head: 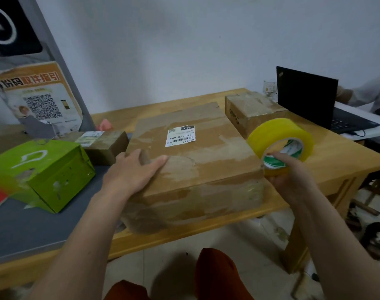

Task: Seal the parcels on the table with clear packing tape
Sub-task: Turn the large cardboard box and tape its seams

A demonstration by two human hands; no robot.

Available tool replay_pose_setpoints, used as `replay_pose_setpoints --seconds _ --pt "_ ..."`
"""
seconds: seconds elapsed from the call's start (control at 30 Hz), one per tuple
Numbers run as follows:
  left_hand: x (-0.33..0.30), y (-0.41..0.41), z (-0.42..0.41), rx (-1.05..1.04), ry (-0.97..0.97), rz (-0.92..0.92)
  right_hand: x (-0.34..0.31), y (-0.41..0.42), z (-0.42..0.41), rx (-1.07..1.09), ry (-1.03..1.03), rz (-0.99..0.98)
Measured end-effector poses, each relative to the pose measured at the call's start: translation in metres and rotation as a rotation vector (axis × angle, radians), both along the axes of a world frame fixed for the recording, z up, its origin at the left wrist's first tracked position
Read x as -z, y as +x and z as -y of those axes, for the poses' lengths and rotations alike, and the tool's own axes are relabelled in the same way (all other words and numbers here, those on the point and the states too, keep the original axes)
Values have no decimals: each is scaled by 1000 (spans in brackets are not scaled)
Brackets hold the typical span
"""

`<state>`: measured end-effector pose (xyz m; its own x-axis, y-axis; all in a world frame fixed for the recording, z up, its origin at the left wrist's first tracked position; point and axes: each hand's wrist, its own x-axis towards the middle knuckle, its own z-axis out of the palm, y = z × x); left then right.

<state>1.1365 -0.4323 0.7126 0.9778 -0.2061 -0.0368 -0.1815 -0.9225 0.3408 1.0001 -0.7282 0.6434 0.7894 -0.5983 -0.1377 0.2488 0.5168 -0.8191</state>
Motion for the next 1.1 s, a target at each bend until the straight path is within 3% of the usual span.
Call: replay_pose_setpoints --seconds 0.23,0.4,0.53,0.67,0.73,0.83,0.9,1.1 --pt "-2 10 -22 -36 -146 -80 -34 0 -56 -142 -92 18" --pt "-4 -5 -24 -75 -635 -119 -128 13 -65 -124 -324 191" --pt "17 -14 -1 -106 -929 -229 -209 23 -71 -143 -616 176" --pt "18 -23 24 -82 -1156 -245 -234 36 -90 -200 -847 90" --pt "-6 -36 27 -10 -1187 -145 -228 47 -101 -230 -886 55" --pt "-55 -46 18 349 -1454 44 -222 61 -111 -222 -945 31" --pt "-80 -32 11 552 -1383 133 -223 65 -119 -224 -1009 28" --pt "-105 4 -5 654 -986 102 -224 67 -126 -189 -1164 -25"
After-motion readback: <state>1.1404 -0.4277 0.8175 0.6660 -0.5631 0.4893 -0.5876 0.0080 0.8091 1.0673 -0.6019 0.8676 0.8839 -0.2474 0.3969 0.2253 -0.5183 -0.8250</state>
